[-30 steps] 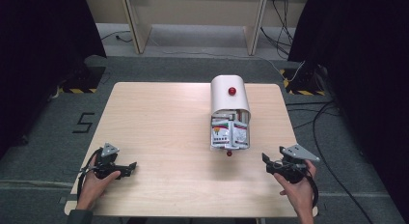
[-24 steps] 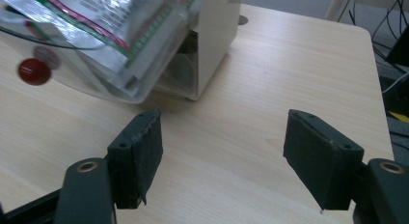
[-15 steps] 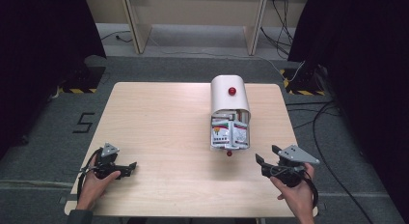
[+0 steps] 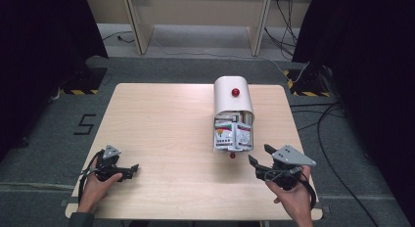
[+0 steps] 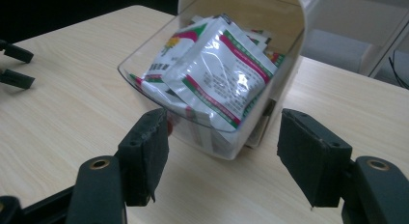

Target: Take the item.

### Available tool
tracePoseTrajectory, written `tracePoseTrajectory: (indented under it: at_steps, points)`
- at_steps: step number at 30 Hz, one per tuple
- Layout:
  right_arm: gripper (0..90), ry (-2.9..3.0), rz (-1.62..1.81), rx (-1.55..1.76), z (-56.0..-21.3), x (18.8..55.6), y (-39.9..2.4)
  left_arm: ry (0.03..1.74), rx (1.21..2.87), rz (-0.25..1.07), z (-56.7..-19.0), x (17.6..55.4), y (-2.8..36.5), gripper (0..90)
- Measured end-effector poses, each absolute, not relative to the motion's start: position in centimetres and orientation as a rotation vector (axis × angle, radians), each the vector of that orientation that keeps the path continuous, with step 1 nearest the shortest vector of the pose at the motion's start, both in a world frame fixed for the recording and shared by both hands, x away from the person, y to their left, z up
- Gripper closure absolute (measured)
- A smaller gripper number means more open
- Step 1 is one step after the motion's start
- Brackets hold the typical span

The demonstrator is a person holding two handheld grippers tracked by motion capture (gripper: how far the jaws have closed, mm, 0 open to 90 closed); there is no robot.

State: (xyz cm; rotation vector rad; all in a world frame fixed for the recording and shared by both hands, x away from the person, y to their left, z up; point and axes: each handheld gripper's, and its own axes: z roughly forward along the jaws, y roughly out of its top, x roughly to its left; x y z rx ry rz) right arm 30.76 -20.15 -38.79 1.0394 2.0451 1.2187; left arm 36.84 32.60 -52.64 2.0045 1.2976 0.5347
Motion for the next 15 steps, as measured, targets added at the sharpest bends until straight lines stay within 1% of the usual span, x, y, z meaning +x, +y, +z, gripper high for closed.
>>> tracePoseTrajectory:
  at_steps: [15]
  points:
    - [40.3,2.057,1.183,0.972,-37.8,31.9,-17.5,1.298,2.004,0.535,-52.6,36.8,32.6,0.0]
